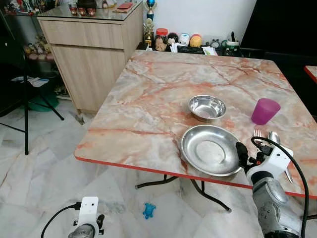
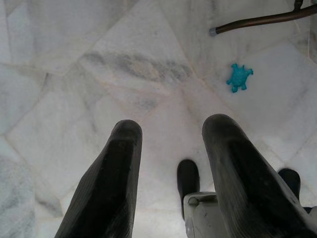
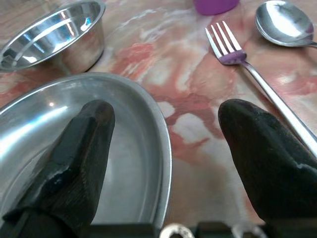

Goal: Setting the table

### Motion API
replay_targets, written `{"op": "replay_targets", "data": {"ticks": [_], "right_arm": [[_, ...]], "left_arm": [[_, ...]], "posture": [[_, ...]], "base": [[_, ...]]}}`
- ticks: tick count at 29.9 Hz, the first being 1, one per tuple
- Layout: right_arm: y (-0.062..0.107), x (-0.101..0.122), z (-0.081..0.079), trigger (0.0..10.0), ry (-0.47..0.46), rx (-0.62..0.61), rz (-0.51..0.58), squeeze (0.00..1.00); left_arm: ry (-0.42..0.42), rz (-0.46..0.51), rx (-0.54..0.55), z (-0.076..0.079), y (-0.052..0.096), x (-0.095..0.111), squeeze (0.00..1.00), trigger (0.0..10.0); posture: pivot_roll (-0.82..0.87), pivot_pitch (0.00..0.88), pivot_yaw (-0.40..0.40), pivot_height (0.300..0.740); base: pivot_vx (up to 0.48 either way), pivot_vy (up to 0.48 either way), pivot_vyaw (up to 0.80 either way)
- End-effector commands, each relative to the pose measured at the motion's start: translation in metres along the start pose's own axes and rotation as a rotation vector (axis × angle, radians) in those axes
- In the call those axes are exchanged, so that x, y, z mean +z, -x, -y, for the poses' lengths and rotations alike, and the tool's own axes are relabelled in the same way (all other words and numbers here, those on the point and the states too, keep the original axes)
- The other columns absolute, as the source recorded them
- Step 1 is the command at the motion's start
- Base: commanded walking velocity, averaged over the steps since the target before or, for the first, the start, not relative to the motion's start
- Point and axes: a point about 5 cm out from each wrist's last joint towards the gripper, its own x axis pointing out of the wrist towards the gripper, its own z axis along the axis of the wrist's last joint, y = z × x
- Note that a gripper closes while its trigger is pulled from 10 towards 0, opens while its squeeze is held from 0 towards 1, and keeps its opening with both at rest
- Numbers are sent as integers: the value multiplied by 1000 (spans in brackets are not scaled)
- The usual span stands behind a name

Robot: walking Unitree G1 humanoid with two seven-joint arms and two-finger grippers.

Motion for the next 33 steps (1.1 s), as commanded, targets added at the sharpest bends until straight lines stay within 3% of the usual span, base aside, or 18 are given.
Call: {"op": "replay_targets", "data": {"ticks": [1,28,29,30,31,33], "right_arm": [[-2,-1,1,10000,-7,8,-4,0],[-6,-18,-13,10000,4,72,-42,0],[-6,-17,-15,9569,3,76,-39,0],[-7,-17,-15,4118,4,77,-37,0],[-7,-16,-16,0,5,78,-37,0],[-7,-17,-16,0,10,81,-37,0]], "left_arm": [[-18,-8,5,-3,0,-1,0,10000],[-33,-11,-1,-1,0,-2,0,10000],[-33,-11,-1,-1,0,-2,0,10000],[-33,-11,-1,-1,0,-2,0,10000],[-33,-11,-1,-1,0,-2,0,10000],[-33,-11,-3,0,0,-2,0,10000]], "posture": [[18,0,-25,740],[21,0,-27,740],[21,0,-27,740],[21,0,-27,740],[21,0,-27,740],[22,0,-28,740]], "base": [[0,0,0],[0,0,0],[0,0,0],[0,0,0],[0,0,0],[0,0,0]]}}
